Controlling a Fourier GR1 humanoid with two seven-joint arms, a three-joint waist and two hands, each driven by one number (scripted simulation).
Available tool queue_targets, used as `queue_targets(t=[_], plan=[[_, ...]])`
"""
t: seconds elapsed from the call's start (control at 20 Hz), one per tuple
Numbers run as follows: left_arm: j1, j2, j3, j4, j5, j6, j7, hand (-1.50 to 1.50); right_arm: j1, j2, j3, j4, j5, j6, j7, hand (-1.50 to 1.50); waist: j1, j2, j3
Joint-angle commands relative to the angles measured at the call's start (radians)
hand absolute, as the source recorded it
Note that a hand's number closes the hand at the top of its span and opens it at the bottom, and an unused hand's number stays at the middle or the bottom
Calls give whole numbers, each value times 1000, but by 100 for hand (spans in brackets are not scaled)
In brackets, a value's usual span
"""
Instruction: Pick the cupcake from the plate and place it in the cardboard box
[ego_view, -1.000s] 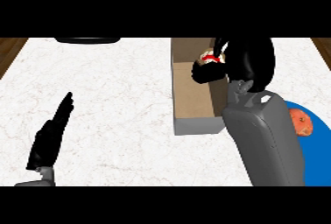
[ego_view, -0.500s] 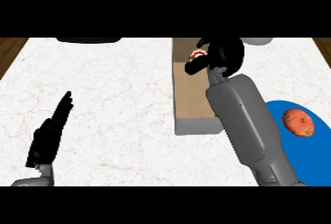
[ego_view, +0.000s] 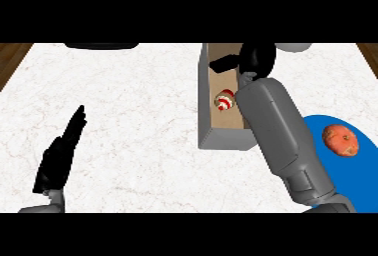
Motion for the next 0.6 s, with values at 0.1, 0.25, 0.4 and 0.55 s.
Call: queue_targets(t=[0.1, 0.25, 0.4, 0.55], plan=[[39, -28, -23, -18, -27, 29, -16, 0, 62, -10, -78, -97, -69, -235, -102, -150, -17, -3, 2], [40, 5, 12, -2, -3, 4, -37, 0, 91, -5, -114, -176, -141, -284, -156, -150, -22, -5, 2], [-12, 9, 27, 6, -4, 12, 18, 0, 157, 1, -106, -333, -169, -292, -153, -150, -43, -11, 1], [70, 27, 51, 0, 14, -3, -47, 0, 254, -48, -135, -478, -186, -277, -111, -150, -49, -15, 1]])
